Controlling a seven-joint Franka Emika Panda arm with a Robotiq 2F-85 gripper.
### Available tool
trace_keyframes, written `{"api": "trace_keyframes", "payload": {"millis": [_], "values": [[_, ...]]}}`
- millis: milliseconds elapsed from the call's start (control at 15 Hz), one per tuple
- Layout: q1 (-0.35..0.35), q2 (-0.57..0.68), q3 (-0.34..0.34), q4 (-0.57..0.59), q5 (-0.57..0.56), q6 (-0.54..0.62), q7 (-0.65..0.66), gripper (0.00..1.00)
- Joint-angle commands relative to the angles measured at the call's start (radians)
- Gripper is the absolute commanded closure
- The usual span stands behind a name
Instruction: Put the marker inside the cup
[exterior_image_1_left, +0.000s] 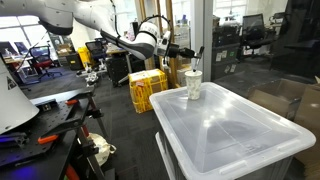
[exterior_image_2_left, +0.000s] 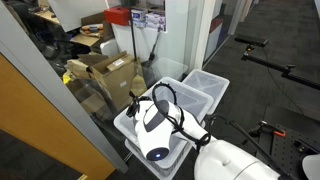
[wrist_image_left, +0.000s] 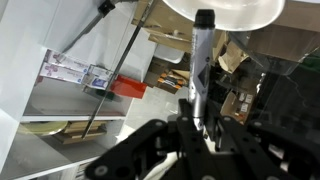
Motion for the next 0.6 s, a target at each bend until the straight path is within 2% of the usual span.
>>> {"api": "trace_keyframes", "payload": {"millis": [0, 467, 533], "values": [[0.029, 0.000, -0.006, -0.035, -0.020, -0.022, 0.048, 0.95], [0.028, 0.000, -0.004, -0.042, -0.014, -0.012, 0.040, 0.95], [0.029, 0.000, -0.004, -0.042, -0.013, -0.011, 0.041, 0.56]]}}
